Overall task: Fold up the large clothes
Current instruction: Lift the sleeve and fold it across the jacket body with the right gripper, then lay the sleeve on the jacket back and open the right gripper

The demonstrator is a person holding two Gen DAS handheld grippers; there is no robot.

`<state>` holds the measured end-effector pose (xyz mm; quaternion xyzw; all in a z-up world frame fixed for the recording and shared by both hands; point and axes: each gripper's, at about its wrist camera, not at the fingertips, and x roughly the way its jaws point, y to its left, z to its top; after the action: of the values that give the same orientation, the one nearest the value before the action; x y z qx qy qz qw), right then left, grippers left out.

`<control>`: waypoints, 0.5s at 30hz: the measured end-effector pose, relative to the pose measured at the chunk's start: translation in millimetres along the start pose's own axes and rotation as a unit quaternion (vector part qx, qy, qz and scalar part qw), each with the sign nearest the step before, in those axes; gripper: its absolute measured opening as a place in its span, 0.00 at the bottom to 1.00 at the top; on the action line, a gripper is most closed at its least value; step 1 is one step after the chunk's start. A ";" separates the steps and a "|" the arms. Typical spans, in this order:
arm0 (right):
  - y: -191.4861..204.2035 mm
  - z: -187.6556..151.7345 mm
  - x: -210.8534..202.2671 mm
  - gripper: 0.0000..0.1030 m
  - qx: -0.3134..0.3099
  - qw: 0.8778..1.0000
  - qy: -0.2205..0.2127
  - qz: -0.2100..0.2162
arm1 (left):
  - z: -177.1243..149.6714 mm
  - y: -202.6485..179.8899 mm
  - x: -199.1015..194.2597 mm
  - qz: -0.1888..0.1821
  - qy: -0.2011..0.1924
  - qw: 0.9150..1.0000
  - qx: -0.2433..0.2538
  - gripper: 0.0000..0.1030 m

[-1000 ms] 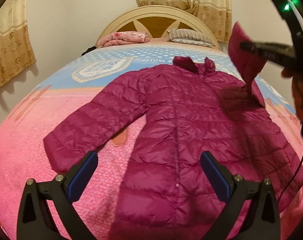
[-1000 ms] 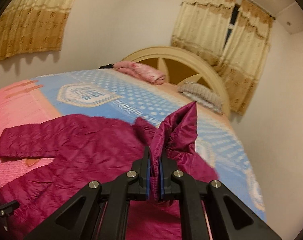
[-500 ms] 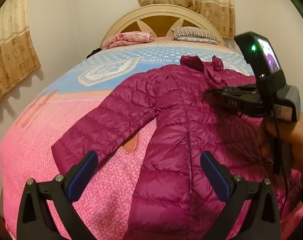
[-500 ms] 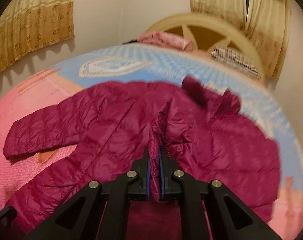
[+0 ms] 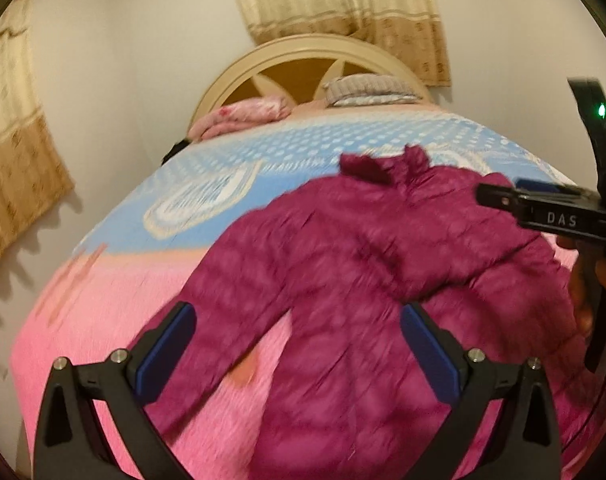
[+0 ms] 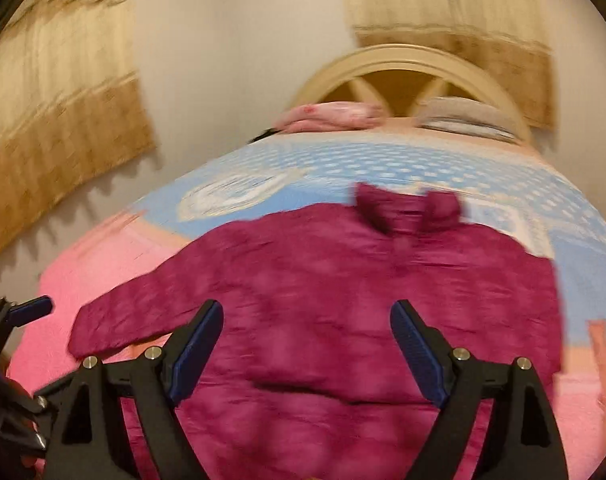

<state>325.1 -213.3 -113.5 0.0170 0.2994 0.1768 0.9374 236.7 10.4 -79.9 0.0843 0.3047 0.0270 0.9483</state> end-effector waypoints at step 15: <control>-95.3 -47.5 56.9 0.41 0.075 0.983 0.142 -0.090 | 31.8 -103.0 154.5 0.015 0.064 0.995 0.070 1.00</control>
<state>371.9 -286.7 -197.1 0.0348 0.4425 0.0698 0.8934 380.9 -79.6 -161.2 0.1534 0.3643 0.0252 0.9182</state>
